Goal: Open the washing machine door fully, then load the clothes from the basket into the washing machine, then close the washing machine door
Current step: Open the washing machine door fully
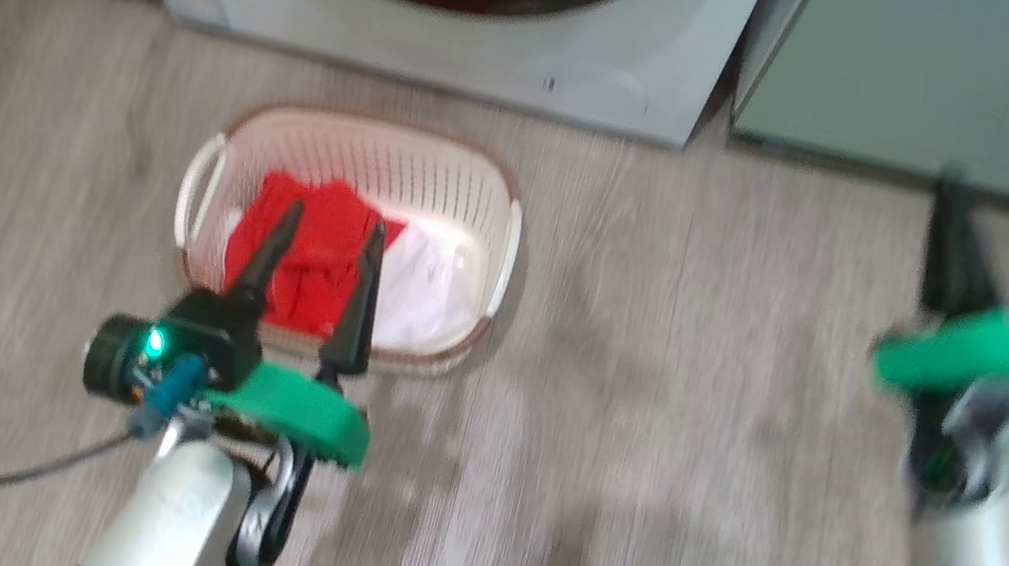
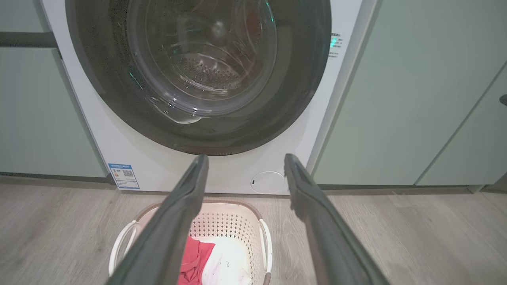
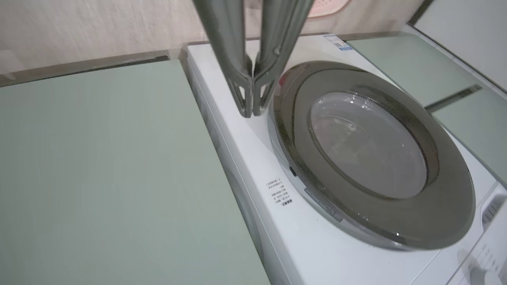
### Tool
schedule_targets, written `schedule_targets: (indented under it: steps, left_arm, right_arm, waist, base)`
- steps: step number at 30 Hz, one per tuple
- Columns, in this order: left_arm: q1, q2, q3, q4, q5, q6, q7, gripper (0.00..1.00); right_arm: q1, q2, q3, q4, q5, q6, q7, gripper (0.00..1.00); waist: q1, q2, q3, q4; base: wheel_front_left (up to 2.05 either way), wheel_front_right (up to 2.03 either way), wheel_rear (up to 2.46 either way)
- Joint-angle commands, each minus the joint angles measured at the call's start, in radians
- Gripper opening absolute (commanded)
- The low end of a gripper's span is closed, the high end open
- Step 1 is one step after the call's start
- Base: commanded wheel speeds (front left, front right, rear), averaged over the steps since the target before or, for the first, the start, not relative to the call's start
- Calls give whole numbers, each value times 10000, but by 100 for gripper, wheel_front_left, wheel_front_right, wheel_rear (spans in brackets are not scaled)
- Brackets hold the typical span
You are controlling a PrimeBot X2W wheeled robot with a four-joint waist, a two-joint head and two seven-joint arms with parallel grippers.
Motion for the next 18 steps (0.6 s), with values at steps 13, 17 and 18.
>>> schedule_targets:
  steps: [13, 17, 18]
  left_arm:
    - [-1475, 77, 17, -1065, -408, 377, -124, 100]
    - [-1687, 77, -174, -1164, -478, 422, -124, 100]
    - [-1713, 77, -212, -1166, -492, 433, -124, 100]
  right_arm:
    - [-5521, -779, -593, 449, 3290, -2, 3349, 0]
    - [-7049, -928, -722, 1315, 3677, -2, 4192, 0]
    - [-7373, -921, -798, 1586, 3832, -2, 4379, 0]
  waist:
    - [-2, 0, 2735, 785]
    - [-2, 0, 3073, 998]
    - [-2, 0, 3102, 1044]
  base:
    - [0, 0, 0]
    - [0, 0, 0]
    - [0, 0, 0]
